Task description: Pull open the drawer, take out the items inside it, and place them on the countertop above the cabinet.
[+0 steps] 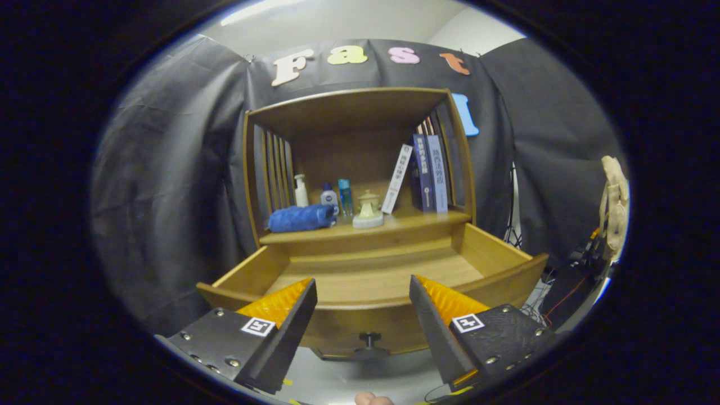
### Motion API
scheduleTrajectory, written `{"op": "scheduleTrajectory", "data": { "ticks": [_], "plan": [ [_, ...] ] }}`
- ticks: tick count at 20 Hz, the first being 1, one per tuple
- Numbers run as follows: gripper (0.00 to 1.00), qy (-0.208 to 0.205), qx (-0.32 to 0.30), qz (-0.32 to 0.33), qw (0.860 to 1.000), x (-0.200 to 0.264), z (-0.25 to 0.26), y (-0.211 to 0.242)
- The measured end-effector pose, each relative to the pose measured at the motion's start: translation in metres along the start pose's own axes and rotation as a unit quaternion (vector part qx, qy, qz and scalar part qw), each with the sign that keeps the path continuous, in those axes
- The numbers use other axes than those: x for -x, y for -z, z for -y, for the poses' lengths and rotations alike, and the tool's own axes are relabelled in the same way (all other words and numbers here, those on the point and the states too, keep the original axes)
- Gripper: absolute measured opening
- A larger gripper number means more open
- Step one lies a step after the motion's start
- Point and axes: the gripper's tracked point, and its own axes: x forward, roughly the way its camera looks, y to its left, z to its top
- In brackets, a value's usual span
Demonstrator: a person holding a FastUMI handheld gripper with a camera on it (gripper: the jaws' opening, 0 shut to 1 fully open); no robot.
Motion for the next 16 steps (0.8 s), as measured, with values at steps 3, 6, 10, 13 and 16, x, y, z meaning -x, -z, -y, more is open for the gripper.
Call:
{"op": "scheduleTrajectory", "data": {
  "ticks": [3,6,10,13,16],
  "plan": [
    [0.99,-0.005,-0.009,-0.033,0.999,-0.005,0.001,0.032],
    [0.99,-0.009,-0.006,-0.048,0.999,-0.010,0.000,0.053],
    [0.99,0.000,0.005,-0.061,0.998,-0.021,0.005,0.078],
    [0.96,0.015,0.015,-0.033,0.999,-0.025,0.007,0.075],
    [0.97,0.017,0.042,-0.020,0.999,-0.031,0.006,0.077]
  ]
}}
